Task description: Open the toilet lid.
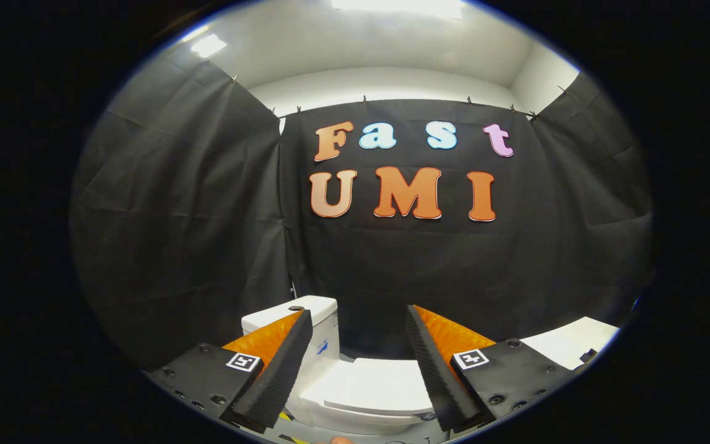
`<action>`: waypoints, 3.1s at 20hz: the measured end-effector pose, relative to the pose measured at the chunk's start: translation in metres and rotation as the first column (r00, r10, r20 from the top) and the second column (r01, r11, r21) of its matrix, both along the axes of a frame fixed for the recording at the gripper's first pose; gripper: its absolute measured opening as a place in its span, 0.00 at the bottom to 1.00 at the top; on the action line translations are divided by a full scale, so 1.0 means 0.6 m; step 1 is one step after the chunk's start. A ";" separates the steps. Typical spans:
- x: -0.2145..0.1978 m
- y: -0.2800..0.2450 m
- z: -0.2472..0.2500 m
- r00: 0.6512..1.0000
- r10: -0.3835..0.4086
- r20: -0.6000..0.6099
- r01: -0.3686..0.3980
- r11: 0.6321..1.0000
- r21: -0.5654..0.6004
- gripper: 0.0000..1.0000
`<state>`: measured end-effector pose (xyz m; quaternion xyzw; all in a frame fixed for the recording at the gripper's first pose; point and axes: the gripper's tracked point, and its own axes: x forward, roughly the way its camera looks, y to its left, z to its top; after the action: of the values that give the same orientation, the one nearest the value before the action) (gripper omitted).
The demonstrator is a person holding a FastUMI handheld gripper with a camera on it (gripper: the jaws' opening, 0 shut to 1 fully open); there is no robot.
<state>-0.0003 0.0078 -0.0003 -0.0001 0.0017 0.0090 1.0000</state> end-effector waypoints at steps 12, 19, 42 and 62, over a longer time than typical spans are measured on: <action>0.005 -0.013 -0.011 1.000 -0.005 -0.001 0.005 1.000 0.030 0.98; 0.025 -0.035 -0.038 1.000 0.006 0.028 -0.008 0.995 0.104 0.98; 0.049 -0.315 -0.487 0.982 -0.150 -0.119 0.186 0.597 0.780 0.99; -0.006 -0.389 -0.849 0.918 -0.182 -0.352 0.382 0.173 0.908 0.98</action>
<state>-0.0038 -0.2257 -0.5099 0.6167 0.0771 -0.1772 0.7631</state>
